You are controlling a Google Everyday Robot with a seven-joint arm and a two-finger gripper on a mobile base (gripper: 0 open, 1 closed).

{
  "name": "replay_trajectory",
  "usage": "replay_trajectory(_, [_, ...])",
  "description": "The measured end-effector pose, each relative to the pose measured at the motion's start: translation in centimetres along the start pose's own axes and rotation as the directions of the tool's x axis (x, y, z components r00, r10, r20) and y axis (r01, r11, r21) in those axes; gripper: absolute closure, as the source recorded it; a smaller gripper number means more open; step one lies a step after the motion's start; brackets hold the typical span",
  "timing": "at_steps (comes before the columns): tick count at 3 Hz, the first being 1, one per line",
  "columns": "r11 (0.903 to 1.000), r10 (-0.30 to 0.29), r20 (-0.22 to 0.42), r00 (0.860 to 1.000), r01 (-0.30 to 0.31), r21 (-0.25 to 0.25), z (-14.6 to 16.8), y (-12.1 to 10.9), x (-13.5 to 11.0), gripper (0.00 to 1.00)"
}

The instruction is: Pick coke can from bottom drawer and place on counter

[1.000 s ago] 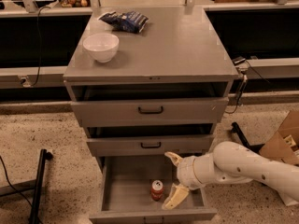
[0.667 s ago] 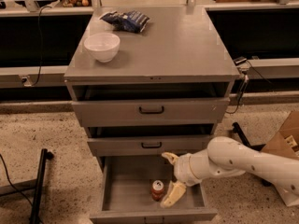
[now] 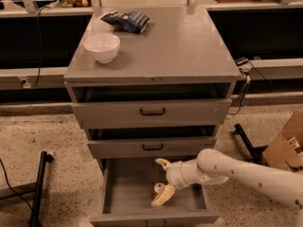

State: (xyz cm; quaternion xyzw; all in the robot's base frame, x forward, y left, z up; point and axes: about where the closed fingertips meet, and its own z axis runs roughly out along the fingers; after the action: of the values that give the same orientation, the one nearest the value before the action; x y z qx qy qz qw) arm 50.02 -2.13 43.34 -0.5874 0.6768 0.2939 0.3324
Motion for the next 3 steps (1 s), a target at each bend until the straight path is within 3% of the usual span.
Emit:
replay_trajectory(2, [0.9959,0.065,0.092,0.994,-0.059,-0.068,7.9,0.3,9.4,0.00])
replay_trajectory(3, [0.9908,0.118,0.124,0.985,-0.108,-0.082,10.7,-0.2,12.7,0.00])
